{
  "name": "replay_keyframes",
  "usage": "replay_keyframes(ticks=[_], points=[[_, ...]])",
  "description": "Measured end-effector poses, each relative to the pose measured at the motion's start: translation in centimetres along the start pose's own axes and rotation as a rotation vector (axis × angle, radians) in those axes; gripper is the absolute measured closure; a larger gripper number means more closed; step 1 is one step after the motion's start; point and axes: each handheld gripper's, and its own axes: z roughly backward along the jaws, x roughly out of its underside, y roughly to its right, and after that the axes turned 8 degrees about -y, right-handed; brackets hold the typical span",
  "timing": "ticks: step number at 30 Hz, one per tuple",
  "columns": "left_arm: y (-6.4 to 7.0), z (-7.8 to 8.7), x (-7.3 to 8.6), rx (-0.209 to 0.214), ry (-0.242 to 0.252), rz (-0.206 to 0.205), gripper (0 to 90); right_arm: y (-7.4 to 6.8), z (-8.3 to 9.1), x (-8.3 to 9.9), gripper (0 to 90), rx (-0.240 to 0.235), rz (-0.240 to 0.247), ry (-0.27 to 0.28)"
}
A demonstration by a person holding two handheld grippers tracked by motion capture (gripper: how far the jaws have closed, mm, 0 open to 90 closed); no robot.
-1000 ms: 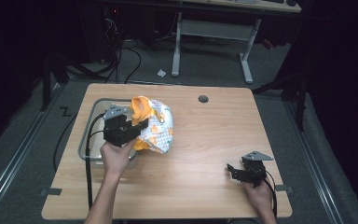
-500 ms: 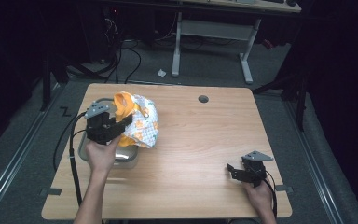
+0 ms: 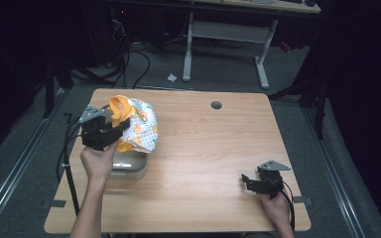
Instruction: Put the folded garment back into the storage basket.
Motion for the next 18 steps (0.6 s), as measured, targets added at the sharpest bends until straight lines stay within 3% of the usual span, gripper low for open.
replay_keyframes(ticks=[13,18], points=[[-1.9,-1.2,1.1,-0.043,-0.033,0.000,73.7,0.0,0.0,0.0,25.8,0.000,0.000,0.000],[-2.7,-1.8,1.9,-0.038,-0.053,0.015,73.6,0.0,0.0,0.0,25.8,0.000,0.000,0.000]])
